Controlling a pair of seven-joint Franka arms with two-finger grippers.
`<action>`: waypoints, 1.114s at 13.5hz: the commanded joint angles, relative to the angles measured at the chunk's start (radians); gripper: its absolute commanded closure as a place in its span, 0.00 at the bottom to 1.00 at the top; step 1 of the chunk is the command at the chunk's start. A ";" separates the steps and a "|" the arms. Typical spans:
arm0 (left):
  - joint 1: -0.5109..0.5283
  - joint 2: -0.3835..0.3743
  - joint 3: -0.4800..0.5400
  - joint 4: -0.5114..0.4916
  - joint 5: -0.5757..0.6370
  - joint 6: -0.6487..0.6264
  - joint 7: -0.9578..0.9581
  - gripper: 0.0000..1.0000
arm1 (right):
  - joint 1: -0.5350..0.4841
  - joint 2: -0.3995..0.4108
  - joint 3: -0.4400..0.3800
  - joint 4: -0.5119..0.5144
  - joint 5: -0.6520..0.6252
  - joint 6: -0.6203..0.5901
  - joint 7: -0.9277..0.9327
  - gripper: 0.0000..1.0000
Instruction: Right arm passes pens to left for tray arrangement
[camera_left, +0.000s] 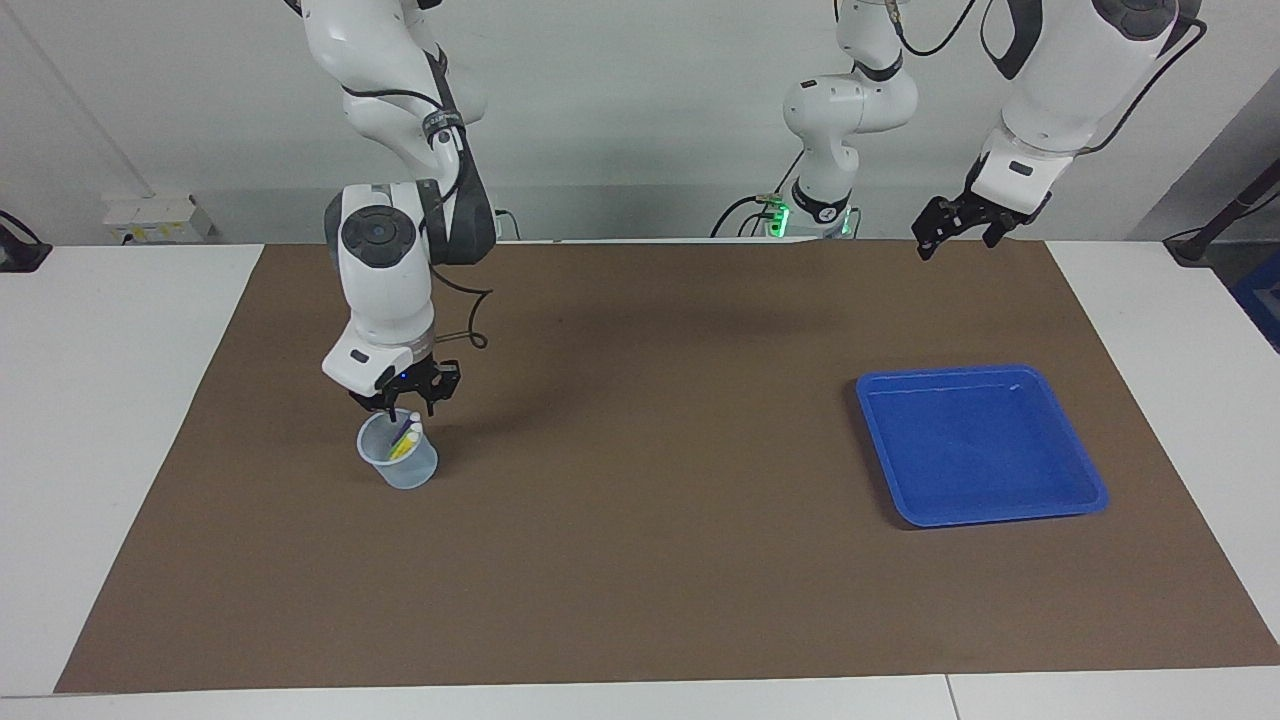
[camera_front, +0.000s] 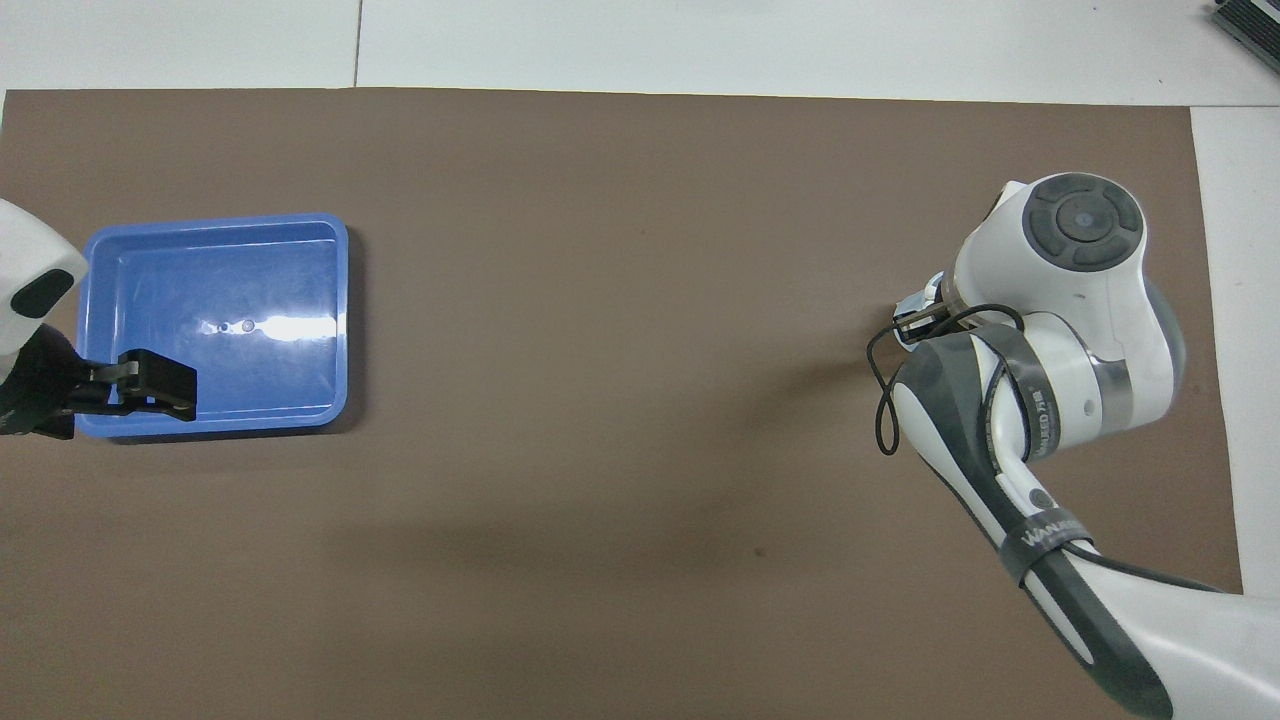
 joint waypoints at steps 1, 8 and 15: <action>-0.022 -0.038 0.009 -0.041 0.010 -0.007 -0.016 0.00 | -0.004 0.003 0.007 -0.007 -0.033 0.021 0.022 0.56; -0.064 -0.040 0.011 -0.050 0.010 0.005 -0.025 0.00 | -0.002 0.003 0.007 -0.007 -0.061 0.023 0.020 0.67; -0.019 -0.053 0.020 -0.083 -0.086 0.065 -0.016 0.00 | -0.004 0.003 0.007 -0.004 -0.064 0.018 0.006 0.81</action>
